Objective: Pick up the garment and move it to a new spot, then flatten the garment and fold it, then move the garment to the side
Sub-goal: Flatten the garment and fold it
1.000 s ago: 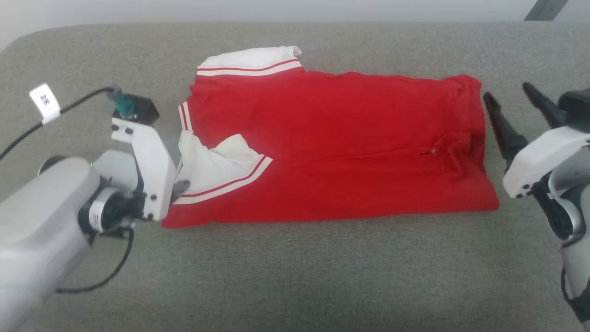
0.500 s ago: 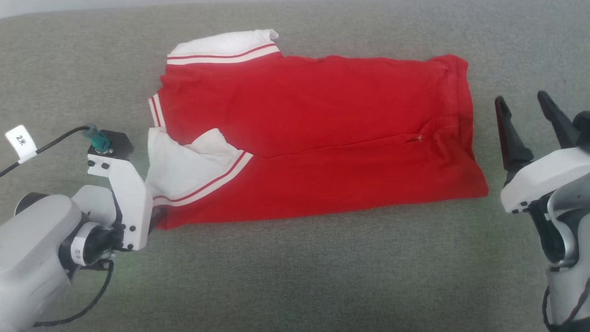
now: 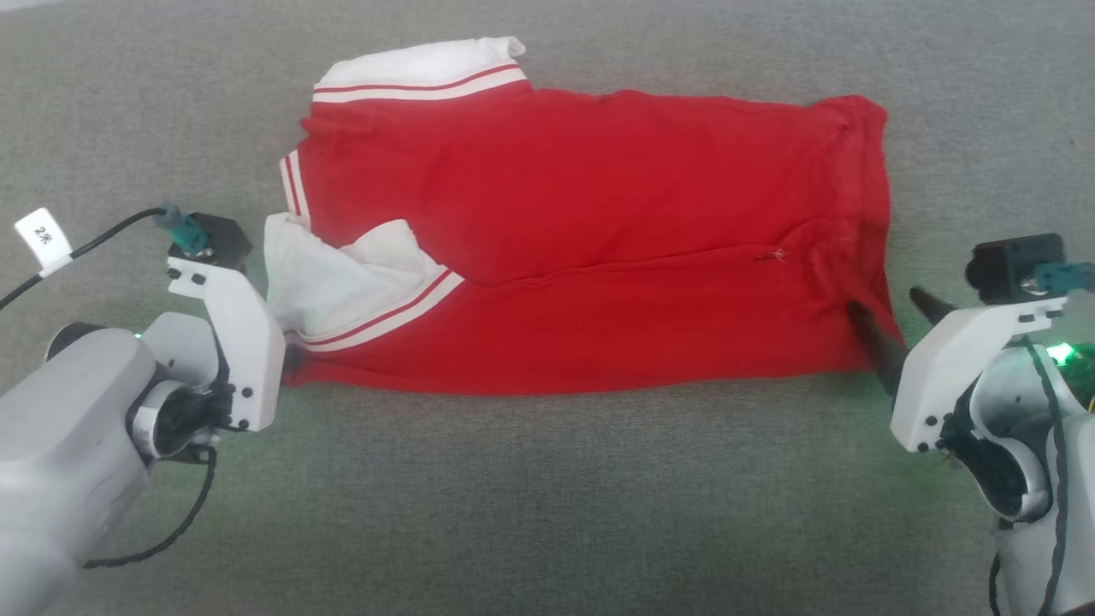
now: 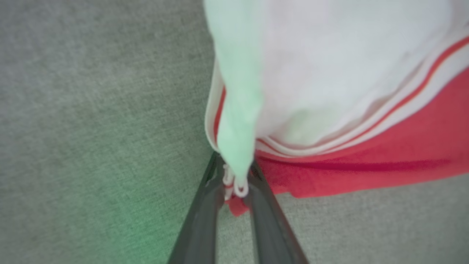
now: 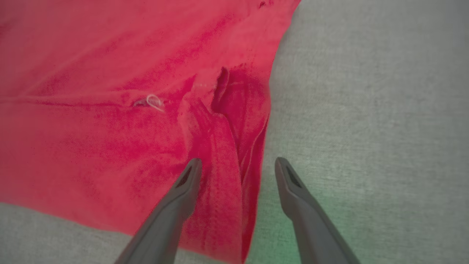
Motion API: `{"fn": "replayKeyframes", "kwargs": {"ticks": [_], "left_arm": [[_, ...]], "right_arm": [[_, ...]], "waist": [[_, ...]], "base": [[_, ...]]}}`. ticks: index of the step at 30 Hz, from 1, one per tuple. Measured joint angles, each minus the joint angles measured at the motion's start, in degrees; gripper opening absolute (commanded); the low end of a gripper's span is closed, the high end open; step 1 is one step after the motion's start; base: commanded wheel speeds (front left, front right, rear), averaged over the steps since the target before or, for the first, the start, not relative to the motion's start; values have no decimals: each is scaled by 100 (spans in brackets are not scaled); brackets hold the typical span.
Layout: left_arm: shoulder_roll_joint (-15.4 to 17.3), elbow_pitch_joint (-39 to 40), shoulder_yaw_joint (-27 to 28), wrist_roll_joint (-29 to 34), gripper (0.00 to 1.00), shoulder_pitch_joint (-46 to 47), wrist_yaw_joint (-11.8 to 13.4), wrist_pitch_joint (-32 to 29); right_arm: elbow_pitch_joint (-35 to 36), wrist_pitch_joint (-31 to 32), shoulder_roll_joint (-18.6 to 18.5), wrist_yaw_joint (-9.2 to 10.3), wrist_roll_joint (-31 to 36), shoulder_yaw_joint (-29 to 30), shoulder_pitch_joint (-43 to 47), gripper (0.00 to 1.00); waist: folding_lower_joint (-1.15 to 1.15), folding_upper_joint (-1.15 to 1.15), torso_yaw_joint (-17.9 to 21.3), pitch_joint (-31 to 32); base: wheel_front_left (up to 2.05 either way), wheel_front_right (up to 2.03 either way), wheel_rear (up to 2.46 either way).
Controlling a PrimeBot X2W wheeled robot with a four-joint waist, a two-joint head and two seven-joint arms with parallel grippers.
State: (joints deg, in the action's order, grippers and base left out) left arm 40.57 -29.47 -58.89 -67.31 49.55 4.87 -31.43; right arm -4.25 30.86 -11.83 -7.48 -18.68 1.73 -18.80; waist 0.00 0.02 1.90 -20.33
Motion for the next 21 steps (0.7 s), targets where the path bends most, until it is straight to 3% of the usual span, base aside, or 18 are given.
{"fn": "replayKeyframes", "kwargs": {"ticks": [9,10,11,12,21], "left_arm": [[-318,-319,-38,32,0,171,-216,85],[-346,-343,-40,32,0,183,-244,92],[-369,-370,-41,32,0,189,-258,111],[-393,-396,-45,32,0,199,-264,123],[-539,-526,-53,-36,0,234,-310,55]], "right_arm": [[-352,1312,-79,0,-83,-26,-224,100],[-400,1386,-96,0,-36,-34,-262,96],[-443,1456,-123,0,20,-78,-291,36],[-471,1517,-155,0,44,-130,-324,0],[-497,1744,-281,-3,77,-221,-410,0]], "waist": [[0,0,-233,-67],[0,0,-254,-74],[0,0,-275,-80],[0,0,-292,-86],[0,-1,-398,-4]], "base": [[0,0,0],[0,0,0],[0,0,0],[0,0,0],[0,0,0]]}}
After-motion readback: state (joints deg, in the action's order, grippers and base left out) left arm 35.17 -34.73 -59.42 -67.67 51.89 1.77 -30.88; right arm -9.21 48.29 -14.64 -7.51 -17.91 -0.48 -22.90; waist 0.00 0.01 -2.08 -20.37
